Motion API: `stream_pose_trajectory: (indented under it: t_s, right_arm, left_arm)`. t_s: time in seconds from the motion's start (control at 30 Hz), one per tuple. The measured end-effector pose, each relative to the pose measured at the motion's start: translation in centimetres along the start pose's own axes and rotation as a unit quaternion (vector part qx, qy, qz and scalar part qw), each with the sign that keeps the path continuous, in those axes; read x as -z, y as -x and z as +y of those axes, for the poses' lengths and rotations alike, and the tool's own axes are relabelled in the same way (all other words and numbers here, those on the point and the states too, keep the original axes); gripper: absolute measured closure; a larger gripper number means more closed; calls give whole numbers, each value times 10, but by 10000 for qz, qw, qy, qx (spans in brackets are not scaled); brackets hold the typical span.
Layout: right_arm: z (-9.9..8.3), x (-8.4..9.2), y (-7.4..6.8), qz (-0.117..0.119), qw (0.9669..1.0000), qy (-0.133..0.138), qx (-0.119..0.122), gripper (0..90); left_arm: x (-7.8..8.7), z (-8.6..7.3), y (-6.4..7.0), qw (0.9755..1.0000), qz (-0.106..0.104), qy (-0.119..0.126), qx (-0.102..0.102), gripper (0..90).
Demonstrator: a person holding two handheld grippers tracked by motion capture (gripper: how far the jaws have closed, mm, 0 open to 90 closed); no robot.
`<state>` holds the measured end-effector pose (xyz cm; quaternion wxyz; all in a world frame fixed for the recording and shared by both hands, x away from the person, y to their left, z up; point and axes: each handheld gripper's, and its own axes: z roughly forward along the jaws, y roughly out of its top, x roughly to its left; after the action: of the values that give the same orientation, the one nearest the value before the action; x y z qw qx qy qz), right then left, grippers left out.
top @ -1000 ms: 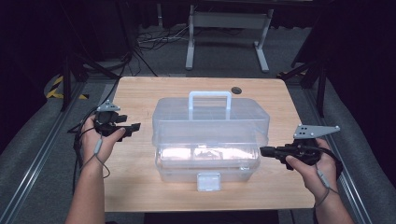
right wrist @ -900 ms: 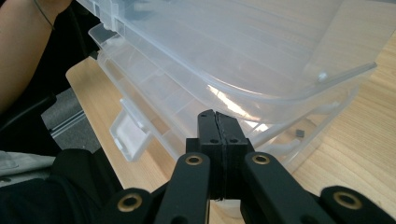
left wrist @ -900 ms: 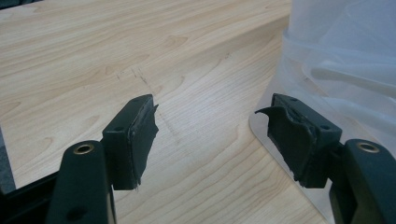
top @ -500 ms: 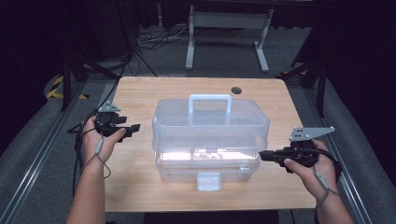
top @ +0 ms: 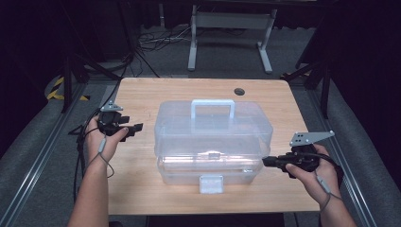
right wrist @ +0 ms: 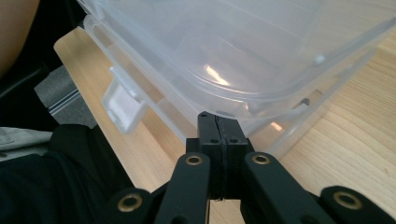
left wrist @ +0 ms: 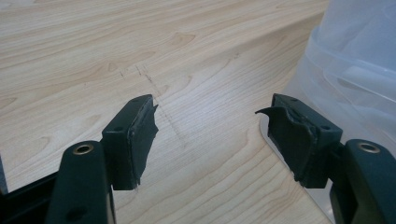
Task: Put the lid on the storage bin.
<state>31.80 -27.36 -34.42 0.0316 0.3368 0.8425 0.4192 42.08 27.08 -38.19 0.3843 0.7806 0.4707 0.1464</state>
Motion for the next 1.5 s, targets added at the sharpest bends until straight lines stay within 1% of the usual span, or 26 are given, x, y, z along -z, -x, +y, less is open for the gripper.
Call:
stream_pose_trajectory:
  t_s: [0.27, 0.47, 0.63, 0.73, 0.97, 1.0, 1.03, 1.1, 1.23, 1.3, 1.33, 1.37, 1.4, 1.47, 1.5]
  right_arm:
    - [-2, 1, 0, -52, 9999, -106, -23, 900]
    - [-3, -1, 0, -74, 9995, -306, 30, 900]
    - [-4, -4, 0, -93, 9984, -541, 104, 900]
    - [-4, -6, 0, -82, 9978, -653, 98, 900]
    - [-7, -12, 1, -66, 9961, -876, 118, 900]
    - [-7, -12, 1, -66, 9961, -876, 118, 900]
    - [-8, -13, 1, -72, 9957, -913, 123, 900]
    - [-8, -14, 0, -101, 9950, -983, 148, 900]
    - [-10, -17, 0, -88, 9938, -1096, 147, 900]
    - [-11, -20, -1, -47, 9926, -1200, 187, 900]
    - [-12, -22, -1, 17, 9924, -1216, 196, 900]
    - [-11, -22, -2, 176, 9931, -1151, 168, 900]
    - [-11, -22, -3, 252, 9937, -1082, 172, 900]
    - [-9, -21, -6, 181, 9926, -1174, 233, 900]
    - [-9, -20, -7, 199, 9927, -1162, 255, 900]
  left_arm:
    - [-1, 0, -1, 10000, -1, 11, 3, 329]
    - [-1, 0, -3, 10000, -6, 18, 11, 329]
    - [-2, -1, -3, 10000, -10, 13, 28, 329]
    - [-2, -1, -3, 10000, -7, 23, 46, 329]
    - [-5, 0, -4, 10000, -30, 12, 48, 328]
    - [-5, 0, -4, 10000, -30, 12, 48, 329]
    - [-5, 0, -5, 10000, -32, 23, 24, 329]
    - [-6, 0, -5, 10000, -45, 23, 47, 329]
    - [-7, 1, -5, 10000, -70, 26, 66, 329]
    - [-8, 1, -5, 9999, -84, 26, 67, 329]
    - [-8, 2, -4, 9999, -92, 39, 71, 329]
    - [-8, 2, -4, 9999, -94, 47, 72, 329]
    - [-8, 2, -5, 9999, -97, 53, 68, 329]
    - [-8, 2, -5, 9999, -89, 41, 66, 330]
    - [-8, 2, -5, 9999, -82, 38, 62, 330]
